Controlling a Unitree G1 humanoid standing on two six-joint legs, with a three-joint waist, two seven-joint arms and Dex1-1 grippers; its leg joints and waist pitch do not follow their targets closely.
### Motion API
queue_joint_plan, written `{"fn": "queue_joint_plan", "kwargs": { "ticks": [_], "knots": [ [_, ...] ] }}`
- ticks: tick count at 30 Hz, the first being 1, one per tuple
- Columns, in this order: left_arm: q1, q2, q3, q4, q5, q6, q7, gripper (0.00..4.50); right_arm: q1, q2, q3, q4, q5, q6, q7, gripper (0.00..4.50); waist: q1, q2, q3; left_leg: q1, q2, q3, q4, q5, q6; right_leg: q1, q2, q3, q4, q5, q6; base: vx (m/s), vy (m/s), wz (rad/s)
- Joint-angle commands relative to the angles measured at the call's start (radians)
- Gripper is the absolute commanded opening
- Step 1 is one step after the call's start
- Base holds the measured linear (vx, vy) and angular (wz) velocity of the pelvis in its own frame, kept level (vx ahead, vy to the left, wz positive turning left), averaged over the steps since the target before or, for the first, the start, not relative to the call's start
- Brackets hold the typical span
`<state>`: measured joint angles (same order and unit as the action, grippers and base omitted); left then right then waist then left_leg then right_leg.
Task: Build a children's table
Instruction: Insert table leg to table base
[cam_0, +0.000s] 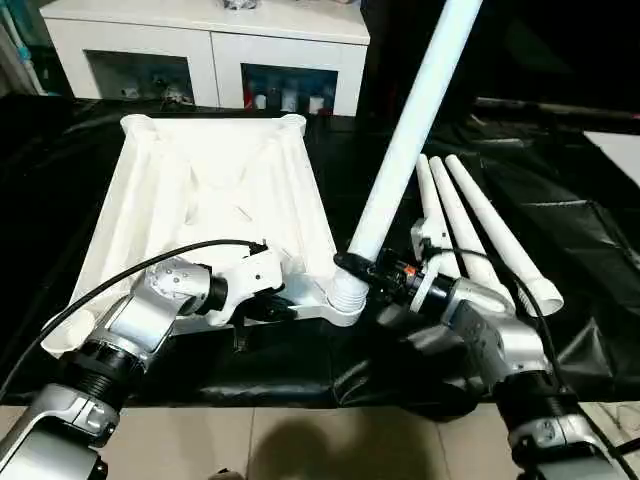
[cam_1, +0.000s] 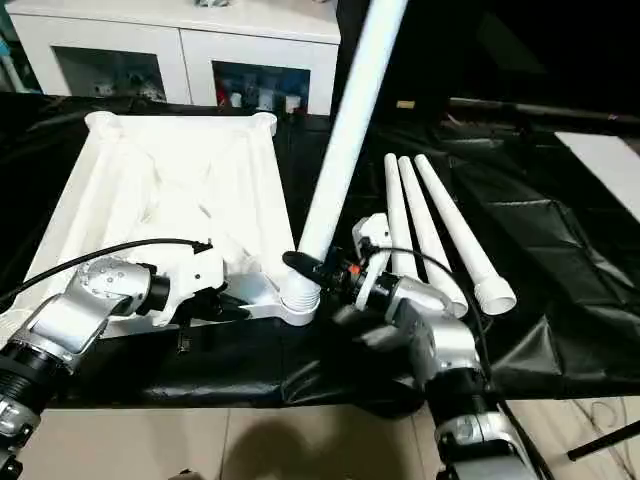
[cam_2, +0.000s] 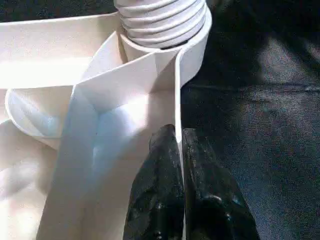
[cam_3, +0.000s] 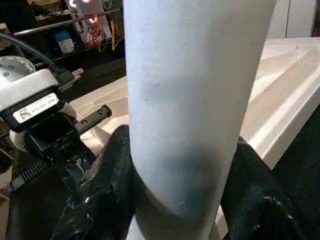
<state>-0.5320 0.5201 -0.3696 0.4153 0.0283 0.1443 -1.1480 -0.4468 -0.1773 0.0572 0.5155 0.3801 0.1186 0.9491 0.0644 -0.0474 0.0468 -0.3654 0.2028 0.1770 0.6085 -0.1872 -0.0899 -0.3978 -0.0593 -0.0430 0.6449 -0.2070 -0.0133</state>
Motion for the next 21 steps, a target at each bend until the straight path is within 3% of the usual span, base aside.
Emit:
{"fn": "queue_joint_plan", "kwargs": {
  "ticks": [1,3,5,7,10,11,15,17,20,21],
  "knots": [
    [-0.008,0.019,0.005,0.003,0.025,-0.006,0.002,0.0,0.051,-0.025,0.035,0.05,-0.079,0.026,-0.022,1.86,-0.001,0.029,-0.055,0.014,0.029,-0.013,-0.086,-0.269,-0.017,0.04,-0.07,0.045,-0.091,-0.19,-0.212,0.0,0.0,0.0],
    [-0.008,0.022,0.001,0.001,0.026,-0.005,-0.004,0.0,0.051,-0.026,0.041,0.049,-0.082,0.03,-0.018,1.86,-0.002,0.031,-0.055,0.014,0.029,-0.014,-0.087,-0.275,-0.018,0.041,-0.071,0.045,-0.091,-0.193,-0.214,0.0,0.0,0.0],
    [-0.004,0.032,-0.011,-0.007,0.029,-0.004,-0.021,0.0,0.05,-0.033,0.064,0.049,-0.094,0.042,0.005,1.86,-0.003,0.023,-0.054,0.013,0.03,-0.013,-0.089,-0.28,-0.016,0.04,-0.07,0.044,-0.092,-0.204,-0.212,0.0,0.0,0.0],
    [0.0,0.036,-0.014,-0.011,0.031,-0.005,-0.023,0.0,0.049,-0.045,0.089,0.042,-0.104,0.064,0.031,1.86,-0.005,0.024,-0.054,0.014,0.03,-0.014,-0.09,-0.283,-0.016,0.04,-0.071,0.045,-0.093,-0.214,-0.209,0.0,0.0,0.0],
    [0.003,0.038,-0.018,-0.014,0.035,-0.003,-0.022,0.0,0.044,-0.066,0.125,0.042,-0.132,0.076,0.05,1.86,-0.006,0.007,-0.052,0.012,0.03,-0.011,-0.089,-0.257,-0.004,0.042,-0.071,0.045,-0.095,-0.221,-0.2,0.0,0.0,0.0],
    [0.004,0.037,-0.018,-0.016,0.035,-0.002,-0.022,0.0,0.043,-0.071,0.131,0.042,-0.137,0.075,0.052,1.86,-0.004,0.014,-0.052,0.015,0.03,-0.011,-0.09,-0.258,-0.003,0.04,-0.074,0.046,-0.096,-0.234,-0.198,0.0,0.0,0.0],
    [0.01,0.027,-0.016,-0.021,0.036,-0.001,-0.009,0.0,0.021,-0.068,0.113,0.082,-0.135,0.069,0.021,1.85,-0.009,0.001,-0.046,0.022,0.032,-0.014,-0.094,-0.323,-0.012,0.031,-0.077,0.046,-0.111,-0.377,-0.167,0.0,0.0,0.0],
    [0.01,0.026,-0.016,-0.02,0.037,-0.001,-0.007,0.0,0.019,-0.068,0.11,0.087,-0.133,0.07,0.019,1.85,-0.009,0.003,-0.044,0.027,0.034,-0.016,-0.097,-0.347,-0.018,0.028,-0.077,0.046,-0.115,-0.405,-0.161,0.0,0.0,0.0],
    [0.008,0.021,-0.022,-0.02,0.039,-0.004,-0.013,0.0,0.013,-0.083,0.135,0.088,-0.148,0.082,0.059,1.85,-0.014,-0.006,-0.045,0.025,0.035,-0.018,-0.1,-0.351,-0.018,0.03,-0.077,0.045,-0.115,-0.408,-0.154,0.0,0.0,0.0],
    [0.008,0.021,-0.022,-0.02,0.039,-0.004,-0.013,0.0,0.013,-0.083,0.135,0.088,-0.148,0.082,0.059,1.85,-0.013,-0.004,-0.046,0.025,0.035,-0.018,-0.101,-0.349,-0.018,0.03,-0.077,0.045,-0.114,-0.405,-0.154,0.0,0.0,0.0]
  ]
}}
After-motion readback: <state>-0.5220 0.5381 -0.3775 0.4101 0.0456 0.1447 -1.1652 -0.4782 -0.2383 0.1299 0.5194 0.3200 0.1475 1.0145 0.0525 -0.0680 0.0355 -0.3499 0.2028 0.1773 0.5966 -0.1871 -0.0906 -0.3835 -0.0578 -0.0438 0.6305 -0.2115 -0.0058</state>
